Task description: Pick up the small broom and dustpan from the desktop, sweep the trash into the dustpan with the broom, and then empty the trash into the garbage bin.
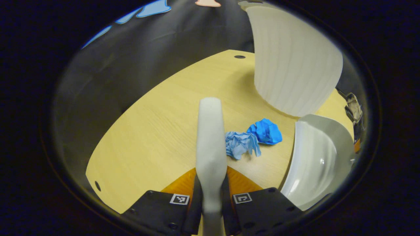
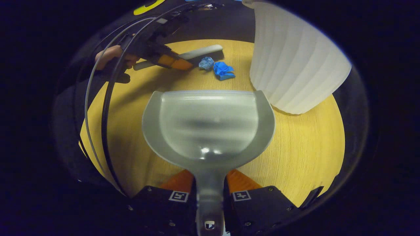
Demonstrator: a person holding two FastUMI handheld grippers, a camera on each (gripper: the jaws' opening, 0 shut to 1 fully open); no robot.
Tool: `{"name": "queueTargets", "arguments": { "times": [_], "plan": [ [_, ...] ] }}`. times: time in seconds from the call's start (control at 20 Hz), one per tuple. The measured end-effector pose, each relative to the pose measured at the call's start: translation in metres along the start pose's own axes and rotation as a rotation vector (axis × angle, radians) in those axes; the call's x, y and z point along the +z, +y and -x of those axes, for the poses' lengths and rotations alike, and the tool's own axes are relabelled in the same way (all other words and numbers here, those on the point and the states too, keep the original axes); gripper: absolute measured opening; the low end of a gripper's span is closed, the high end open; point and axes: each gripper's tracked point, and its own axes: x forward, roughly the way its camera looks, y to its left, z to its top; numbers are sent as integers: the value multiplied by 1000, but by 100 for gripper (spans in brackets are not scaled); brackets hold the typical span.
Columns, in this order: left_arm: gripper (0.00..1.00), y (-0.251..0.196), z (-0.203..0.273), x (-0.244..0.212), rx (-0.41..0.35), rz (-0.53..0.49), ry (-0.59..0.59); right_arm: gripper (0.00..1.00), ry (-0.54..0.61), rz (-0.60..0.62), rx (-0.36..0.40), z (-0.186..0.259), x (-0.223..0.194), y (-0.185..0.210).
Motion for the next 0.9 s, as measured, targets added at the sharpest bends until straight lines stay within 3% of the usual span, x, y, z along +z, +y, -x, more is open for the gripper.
{"name": "queueTargets", "arguments": {
  "times": [0.25, 0.4, 0.9],
  "plan": [
    [34, -24, 9, 16, -131, -142, 10, 34, -8, -11, 12, 1, 0, 0],
    [34, -31, 29, 10, -190, -151, 19, 34, -15, -19, 19, 2, 0, -1],
    [34, -116, 57, -5, -303, -178, 27, 34, -33, 4, -8, 9, 14, -1]
  ]
}}
